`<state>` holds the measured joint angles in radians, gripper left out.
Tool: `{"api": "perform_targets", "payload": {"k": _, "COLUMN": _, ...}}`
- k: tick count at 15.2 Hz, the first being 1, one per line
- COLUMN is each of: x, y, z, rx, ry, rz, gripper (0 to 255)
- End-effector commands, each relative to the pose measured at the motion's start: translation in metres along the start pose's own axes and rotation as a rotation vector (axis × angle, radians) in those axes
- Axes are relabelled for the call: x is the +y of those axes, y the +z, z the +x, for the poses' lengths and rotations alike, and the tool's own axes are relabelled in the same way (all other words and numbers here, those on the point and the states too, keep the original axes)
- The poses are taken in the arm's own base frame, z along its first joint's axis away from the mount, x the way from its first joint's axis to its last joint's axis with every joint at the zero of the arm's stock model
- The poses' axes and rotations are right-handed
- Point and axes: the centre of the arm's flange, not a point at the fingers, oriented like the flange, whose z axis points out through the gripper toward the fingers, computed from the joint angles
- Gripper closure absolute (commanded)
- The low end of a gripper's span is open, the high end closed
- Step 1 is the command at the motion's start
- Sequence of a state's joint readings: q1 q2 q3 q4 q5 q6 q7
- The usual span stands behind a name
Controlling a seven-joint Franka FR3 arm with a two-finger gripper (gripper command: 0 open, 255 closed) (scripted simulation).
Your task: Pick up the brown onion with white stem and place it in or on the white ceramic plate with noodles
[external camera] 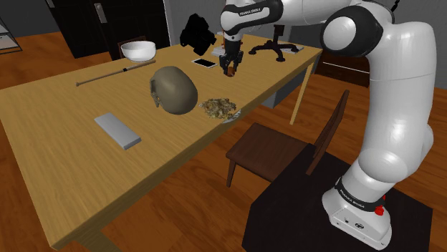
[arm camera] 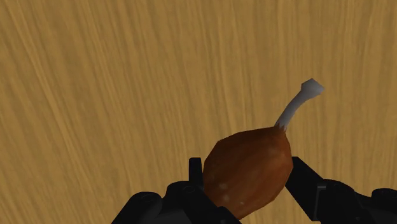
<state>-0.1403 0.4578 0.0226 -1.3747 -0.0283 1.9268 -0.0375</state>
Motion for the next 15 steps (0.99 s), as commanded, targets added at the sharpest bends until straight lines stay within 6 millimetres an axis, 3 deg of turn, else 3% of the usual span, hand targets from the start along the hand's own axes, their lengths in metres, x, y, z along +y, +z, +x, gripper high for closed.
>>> {"api": "perform_targets", "payload": {"k": 1, "x": 0.0, "y": 0.0, "z": 0.0, "rx": 0.0, "ry": 0.0, "rz": 0.0, "gripper": 255}}
{"api": "perform_targets", "payload": {"k": 6, "x": 0.0, "y": 0.0, "z": 0.0, "rx": 0.0, "ry": 0.0, "rz": 0.0, "gripper": 255}}
{"api": "perform_targets", "payload": {"k": 15, "x": 0.001, "y": -0.047, "z": 0.004, "rx": 0.0, "ry": 0.0, "rz": 0.0, "gripper": 255}}
